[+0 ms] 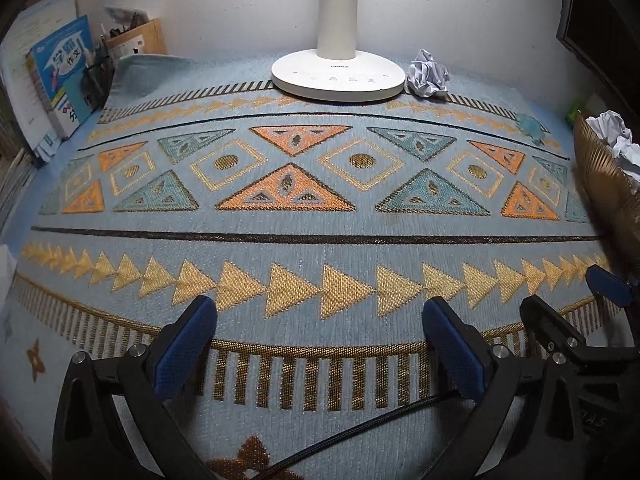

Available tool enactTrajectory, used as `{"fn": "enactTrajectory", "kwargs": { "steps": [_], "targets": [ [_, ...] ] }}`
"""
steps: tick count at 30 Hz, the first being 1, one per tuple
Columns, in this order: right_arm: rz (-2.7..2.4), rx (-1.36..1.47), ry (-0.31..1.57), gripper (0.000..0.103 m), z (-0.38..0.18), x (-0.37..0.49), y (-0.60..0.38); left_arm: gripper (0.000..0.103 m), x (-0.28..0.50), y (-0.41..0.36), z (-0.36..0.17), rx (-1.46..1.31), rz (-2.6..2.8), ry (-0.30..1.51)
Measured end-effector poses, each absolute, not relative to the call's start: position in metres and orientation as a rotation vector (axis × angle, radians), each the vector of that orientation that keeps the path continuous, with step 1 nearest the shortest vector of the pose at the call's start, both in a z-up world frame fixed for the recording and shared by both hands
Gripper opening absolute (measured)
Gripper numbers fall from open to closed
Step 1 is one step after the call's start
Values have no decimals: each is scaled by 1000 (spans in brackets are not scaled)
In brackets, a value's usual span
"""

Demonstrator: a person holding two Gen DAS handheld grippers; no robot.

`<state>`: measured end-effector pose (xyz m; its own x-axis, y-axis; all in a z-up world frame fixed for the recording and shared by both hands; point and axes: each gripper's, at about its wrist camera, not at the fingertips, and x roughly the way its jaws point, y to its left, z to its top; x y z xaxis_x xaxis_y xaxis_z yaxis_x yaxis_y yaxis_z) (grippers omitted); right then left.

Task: Organize objects
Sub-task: 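Move both open tools back over the rug toward the remaining items, then grasp last paper wad with left tool while right tool grasps teal plush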

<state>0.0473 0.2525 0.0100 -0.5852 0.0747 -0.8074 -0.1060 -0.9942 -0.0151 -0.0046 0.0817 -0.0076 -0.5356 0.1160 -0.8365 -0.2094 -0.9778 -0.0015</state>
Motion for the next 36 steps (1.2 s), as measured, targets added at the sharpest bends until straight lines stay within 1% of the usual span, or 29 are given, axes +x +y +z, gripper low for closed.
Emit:
{"fn": "enactTrajectory", "kwargs": {
  "steps": [4,8,9,10,12,18,19,21,23,25,29,32,34,36],
  "targets": [
    [2716,-1382,47,103,10,43,253,103,-6,82,-7,-1396,2597,148],
    [2668,-1321,50,103,14,13,260,103,-8,83,-7,-1404,2585,155],
    [2652,-1294,83,103,18,4,266,103,-12,84,-7,-1407,2576,155],
    [2645,-1281,161,99,23,-5,272,102,-18,86,-6,-1404,2557,144],
    [2605,-1286,286,99,29,-27,281,102,-36,92,1,-1379,2511,110],
    [2436,-1195,386,96,31,-68,292,102,-117,121,48,-1193,2536,-7],
    [2395,-1183,401,96,29,-74,297,102,-131,129,52,-1186,2502,4],
    [2316,-1160,436,94,25,-83,309,102,-154,149,55,-1163,2448,95],
    [2266,-1138,469,94,23,-89,322,102,-170,170,50,-1143,2403,212],
    [2235,-1127,486,94,20,-95,336,102,-180,187,40,-1135,2355,277],
    [2202,-1109,458,93,18,-110,354,101,-191,216,24,-1133,2293,323],
    [2212,-1111,386,94,17,-124,359,100,-200,225,17,-1146,2323,297],
    [2219,-1110,378,95,17,-131,363,96,-209,228,11,-1188,2316,248],
    [2210,-1102,395,95,17,-135,368,91,-212,232,10,-1169,2325,258]
  ]
}}
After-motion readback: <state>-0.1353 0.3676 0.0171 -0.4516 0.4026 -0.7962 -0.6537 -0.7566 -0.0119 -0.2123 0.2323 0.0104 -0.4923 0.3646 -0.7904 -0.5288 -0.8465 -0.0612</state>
